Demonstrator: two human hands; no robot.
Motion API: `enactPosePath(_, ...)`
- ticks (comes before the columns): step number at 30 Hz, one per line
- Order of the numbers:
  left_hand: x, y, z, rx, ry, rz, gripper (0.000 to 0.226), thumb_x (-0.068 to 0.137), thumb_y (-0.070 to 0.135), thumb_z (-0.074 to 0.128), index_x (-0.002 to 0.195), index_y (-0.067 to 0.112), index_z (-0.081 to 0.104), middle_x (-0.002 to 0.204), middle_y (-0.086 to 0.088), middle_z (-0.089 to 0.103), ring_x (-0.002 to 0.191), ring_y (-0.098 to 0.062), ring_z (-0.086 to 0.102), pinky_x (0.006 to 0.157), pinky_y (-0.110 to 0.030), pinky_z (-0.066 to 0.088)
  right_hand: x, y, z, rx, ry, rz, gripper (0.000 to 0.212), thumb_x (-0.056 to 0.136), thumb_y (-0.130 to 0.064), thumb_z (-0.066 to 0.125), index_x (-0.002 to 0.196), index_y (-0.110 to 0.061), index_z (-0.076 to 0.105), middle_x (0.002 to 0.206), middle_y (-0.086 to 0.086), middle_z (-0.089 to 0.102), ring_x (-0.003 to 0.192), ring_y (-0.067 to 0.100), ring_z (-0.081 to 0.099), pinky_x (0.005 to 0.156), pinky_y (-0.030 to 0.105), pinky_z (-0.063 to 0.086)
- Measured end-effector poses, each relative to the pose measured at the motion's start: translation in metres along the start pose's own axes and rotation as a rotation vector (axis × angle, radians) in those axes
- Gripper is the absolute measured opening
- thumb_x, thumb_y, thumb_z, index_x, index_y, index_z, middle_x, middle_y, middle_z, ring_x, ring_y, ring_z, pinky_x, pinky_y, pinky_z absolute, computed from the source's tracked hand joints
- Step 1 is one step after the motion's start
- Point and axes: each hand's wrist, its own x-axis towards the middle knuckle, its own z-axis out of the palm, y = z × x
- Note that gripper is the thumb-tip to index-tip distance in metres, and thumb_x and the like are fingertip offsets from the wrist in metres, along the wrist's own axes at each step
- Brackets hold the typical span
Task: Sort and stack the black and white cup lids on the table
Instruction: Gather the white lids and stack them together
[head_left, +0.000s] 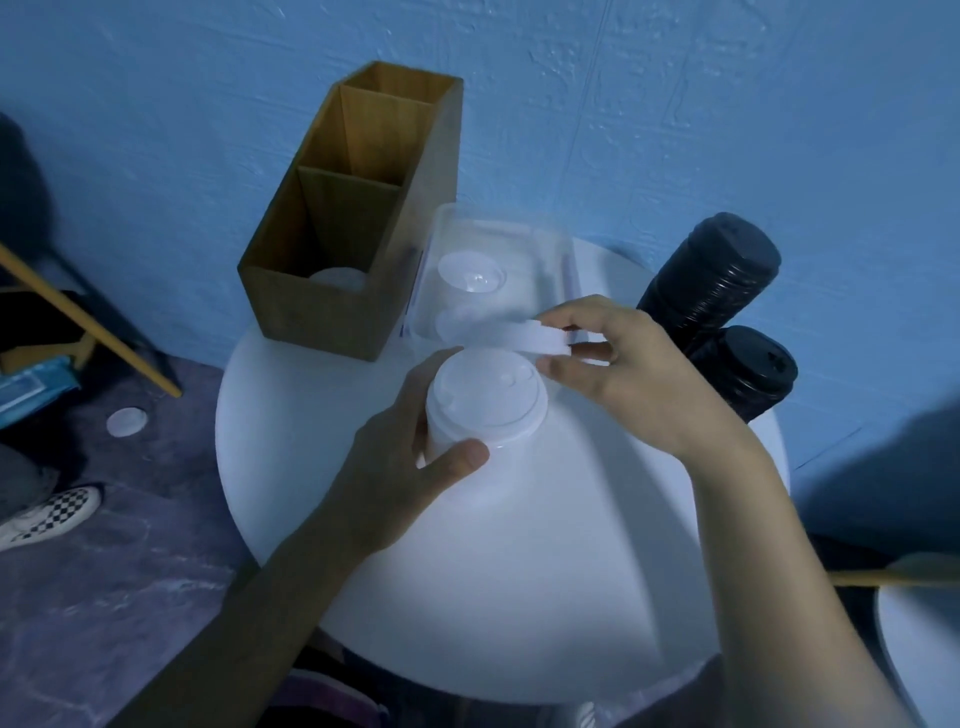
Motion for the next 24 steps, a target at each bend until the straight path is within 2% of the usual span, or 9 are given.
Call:
enactPosePath(2, 0.000, 0.001, 0.000, -0.004, 0.002, -0.001, 0.075, 0.078, 0.072, 0.061, 0.144, 0.058, 0.028, 0.135, 0.038, 0.051, 0.124, 0.004, 0.056, 0.096, -0.011, 0.047, -0.010, 0.004, 0.002, -0.001, 0.022, -0.023, 0.023, 0.092, -0.012, 0.074, 0.110, -0.026, 0.072, 0.115, -0.015, 0.066, 0.111, 0.003, 0.063, 0.103, 0.023, 0.049)
enactPosePath(5, -0.001, 0.005, 0.000, 0.006, 0.008, 0.013, 0.069, 0.079, 0.074, 0.059, 0.139, 0.066, 0.026, 0.133, 0.041, 0.050, 0.123, 0.005, 0.056, 0.094, -0.006, 0.046, -0.022, 0.008, 0.004, -0.011, 0.058, -0.052, 0.031, 0.091, -0.009, 0.073, 0.115, -0.030, 0.070, 0.124, -0.018, 0.066, 0.122, 0.007, 0.060, 0.110, 0.036, 0.047)
enactPosePath(8, -0.001, 0.008, 0.000, 0.013, 0.014, 0.026, 0.065, 0.081, 0.076, 0.057, 0.138, 0.067, 0.026, 0.131, 0.043, 0.050, 0.121, 0.008, 0.056, 0.091, -0.003, 0.045, -0.032, 0.011, 0.007, 0.005, 0.032, -0.059, 0.033, 0.091, -0.013, 0.073, 0.120, -0.029, 0.071, 0.135, -0.015, 0.060, 0.132, 0.007, 0.053, 0.114, 0.040, 0.043)
enactPosePath(11, -0.001, 0.007, 0.000, 0.015, 0.021, 0.037, 0.071, 0.079, 0.083, 0.054, 0.141, 0.059, 0.028, 0.130, 0.041, 0.052, 0.119, 0.007, 0.058, 0.090, -0.004, 0.046, -0.037, 0.010, 0.008, 0.077, 0.045, -0.036, 0.027, 0.091, -0.015, 0.076, 0.114, -0.028, 0.073, 0.136, -0.013, 0.059, 0.134, 0.009, 0.052, 0.114, 0.042, 0.043)
enactPosePath(14, -0.002, 0.007, 0.000, -0.019, 0.008, 0.028, 0.076, 0.075, 0.087, 0.054, 0.142, 0.060, 0.028, 0.134, 0.034, 0.055, 0.121, 0.001, 0.059, 0.094, -0.010, 0.050, -0.040, 0.008, 0.010, 0.131, 0.046, -0.009, 0.019, 0.086, -0.015, 0.081, 0.101, -0.024, 0.073, 0.136, -0.012, 0.058, 0.133, 0.009, 0.053, 0.114, 0.040, 0.043)
enactPosePath(19, -0.001, 0.004, 0.000, 0.007, -0.001, 0.041, 0.073, 0.079, 0.075, 0.061, 0.143, 0.061, 0.028, 0.135, 0.034, 0.054, 0.122, 0.002, 0.058, 0.094, -0.013, 0.051, -0.042, 0.005, 0.011, 0.319, 0.153, 0.027, 0.014, 0.080, -0.015, 0.082, 0.081, -0.017, 0.069, 0.127, -0.009, 0.061, 0.117, 0.009, 0.062, 0.100, 0.036, 0.051)
enactPosePath(22, 0.000, 0.003, 0.000, 0.000, 0.007, 0.041, 0.073, 0.077, 0.079, 0.059, 0.141, 0.063, 0.028, 0.132, 0.034, 0.055, 0.120, 0.001, 0.060, 0.092, -0.014, 0.052, -0.043, 0.002, 0.015, 0.293, 0.088, 0.009, 0.014, 0.076, -0.025, 0.081, 0.077, -0.018, 0.069, 0.136, -0.015, 0.058, 0.130, 0.005, 0.055, 0.108, 0.036, 0.048)
enactPosePath(24, 0.000, 0.003, 0.000, 0.005, 0.008, 0.049, 0.071, 0.078, 0.076, 0.061, 0.139, 0.066, 0.028, 0.130, 0.038, 0.055, 0.118, 0.002, 0.060, 0.089, -0.010, 0.051, -0.045, 0.001, 0.017, 0.297, 0.028, 0.019, 0.017, 0.080, -0.019, 0.083, 0.072, -0.018, 0.068, 0.144, -0.017, 0.055, 0.137, 0.000, 0.049, 0.114, 0.033, 0.041)
